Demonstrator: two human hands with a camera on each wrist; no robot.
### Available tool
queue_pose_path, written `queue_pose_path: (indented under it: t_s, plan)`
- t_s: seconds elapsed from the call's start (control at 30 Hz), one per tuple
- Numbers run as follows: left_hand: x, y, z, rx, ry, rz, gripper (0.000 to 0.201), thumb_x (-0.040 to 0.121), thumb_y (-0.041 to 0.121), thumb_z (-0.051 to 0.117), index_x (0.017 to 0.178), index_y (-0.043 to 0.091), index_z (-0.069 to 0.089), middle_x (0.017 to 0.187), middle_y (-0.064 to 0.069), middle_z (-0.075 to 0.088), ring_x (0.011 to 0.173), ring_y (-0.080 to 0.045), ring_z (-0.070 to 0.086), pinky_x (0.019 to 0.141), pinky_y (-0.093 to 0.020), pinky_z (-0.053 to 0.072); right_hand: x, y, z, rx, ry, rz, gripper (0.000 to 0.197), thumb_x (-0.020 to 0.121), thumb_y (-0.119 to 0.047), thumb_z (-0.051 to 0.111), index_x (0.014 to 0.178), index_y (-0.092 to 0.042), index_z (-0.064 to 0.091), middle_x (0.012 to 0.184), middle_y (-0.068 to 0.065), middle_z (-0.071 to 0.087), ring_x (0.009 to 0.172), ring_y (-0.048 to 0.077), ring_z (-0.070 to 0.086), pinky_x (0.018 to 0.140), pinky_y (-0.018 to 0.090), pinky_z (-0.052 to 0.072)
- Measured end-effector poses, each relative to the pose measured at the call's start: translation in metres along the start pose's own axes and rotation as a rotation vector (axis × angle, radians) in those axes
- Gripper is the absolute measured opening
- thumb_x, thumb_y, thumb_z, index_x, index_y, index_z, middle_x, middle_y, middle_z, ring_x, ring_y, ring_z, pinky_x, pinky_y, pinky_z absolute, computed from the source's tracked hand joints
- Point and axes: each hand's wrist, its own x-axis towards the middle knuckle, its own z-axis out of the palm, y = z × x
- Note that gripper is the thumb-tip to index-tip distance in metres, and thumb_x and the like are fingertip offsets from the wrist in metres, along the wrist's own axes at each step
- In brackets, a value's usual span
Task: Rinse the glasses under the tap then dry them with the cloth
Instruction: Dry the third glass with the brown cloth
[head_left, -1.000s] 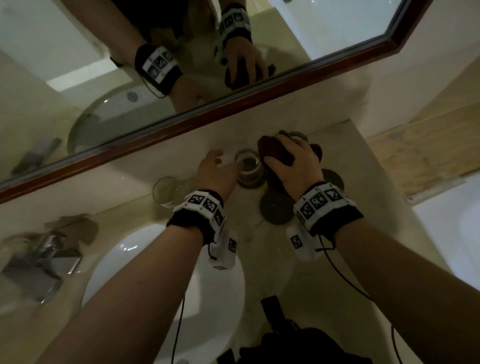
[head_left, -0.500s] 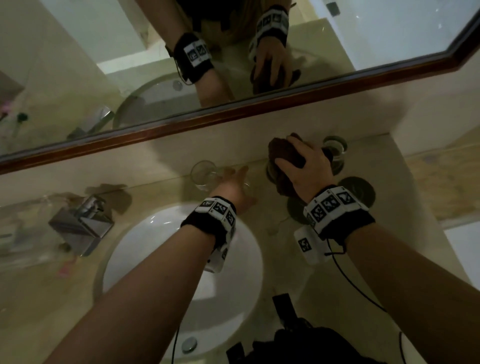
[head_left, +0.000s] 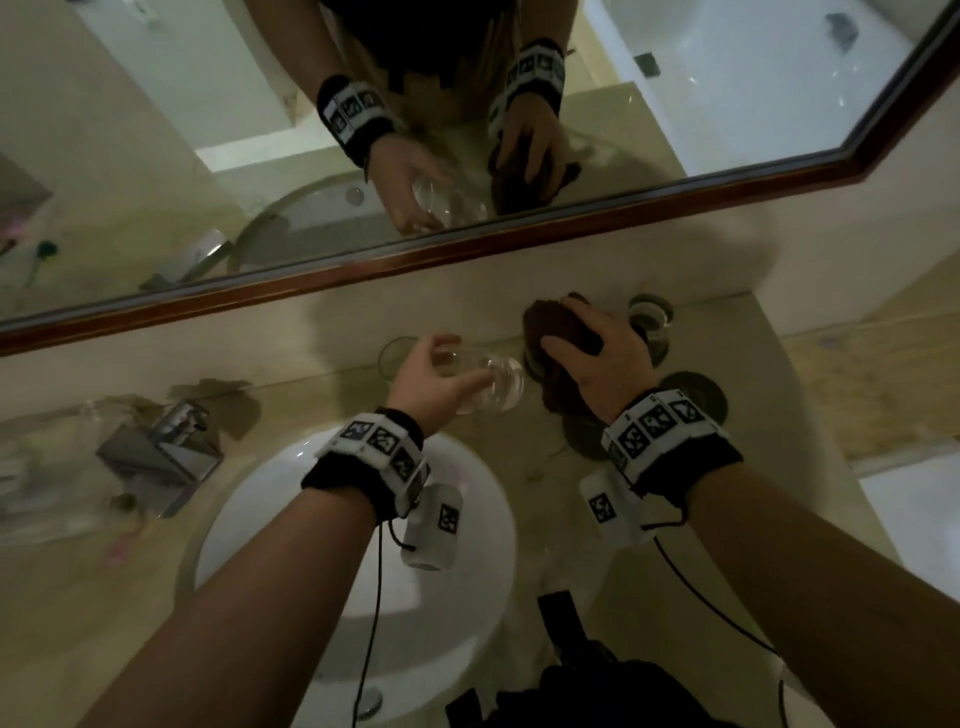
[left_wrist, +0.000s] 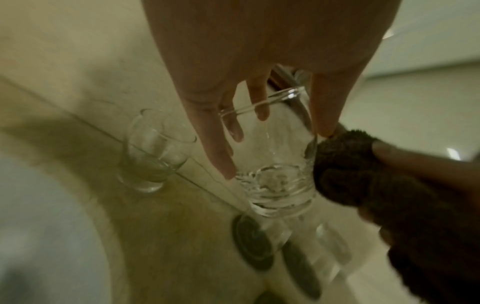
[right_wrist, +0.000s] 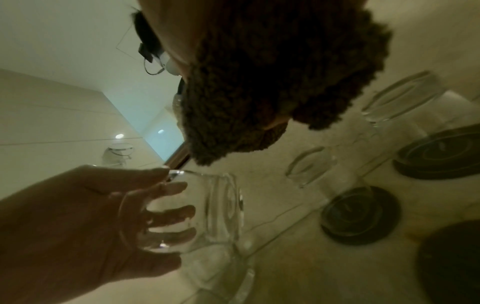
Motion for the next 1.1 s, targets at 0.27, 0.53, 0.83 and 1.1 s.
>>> queue_pose_path:
  t_s: [0.27,0.53,0.83,1.1]
  plan:
    - [-0.083,0.002,-0.06,-0.699,-0.028,-0.033,0.027,0.091,0.018,0.061,0.117,0.015,0.054,0.103,-0.004,0.064,0.086,-0.02,0.069,0.067,-0.04,0.057,-0.053,-0.076,0.031,0.161,-0.118,-0.214,0.038,0.093,-0.026,0.057,0.131,-0.019,0.054,0.105,-0.008,0.055,0.098,0.007,0.053,0.085,0.007,0.037]
    - [-0.149,-0.009,-0.108,-1.095,0.011,0.035,0.016,0.091,0.022,0.056,0.102,0.013,0.064,0.082,-0.005,0.068,0.075,-0.021,0.067,0.07,-0.037,0.057,-0.094,-0.141,0.064,0.233,-0.167,-0.293,0.022,0.093,-0.018,0.058,0.114,-0.02,0.064,0.095,-0.004,0.065,0.087,0.011,0.06,0.079,0.01,0.046]
    - [-0.164,-0.02,-0.157,-1.177,-0.024,0.07,0.064,0.076,0.022,0.074,0.134,0.01,0.05,0.119,-0.016,0.059,0.097,-0.027,0.066,0.077,-0.042,0.059,-0.134,-0.184,0.089,0.239,-0.169,-0.309,0.009,0.093,-0.029,0.058,0.1,-0.025,0.061,0.09,-0.003,0.065,0.083,0.013,0.062,0.083,0.031,0.05]
    - [-0.167,-0.021,-0.2,-0.878,-0.217,0.182,0.056,0.07,0.016,0.071,0.123,0.025,0.056,0.102,-0.006,0.067,0.078,-0.018,0.072,0.073,-0.037,0.057,-0.142,-0.216,0.113,0.129,-0.037,-0.308,0.024,0.089,-0.043,0.059,0.101,-0.022,0.06,0.09,-0.005,0.063,0.085,0.014,0.06,0.081,0.031,0.048]
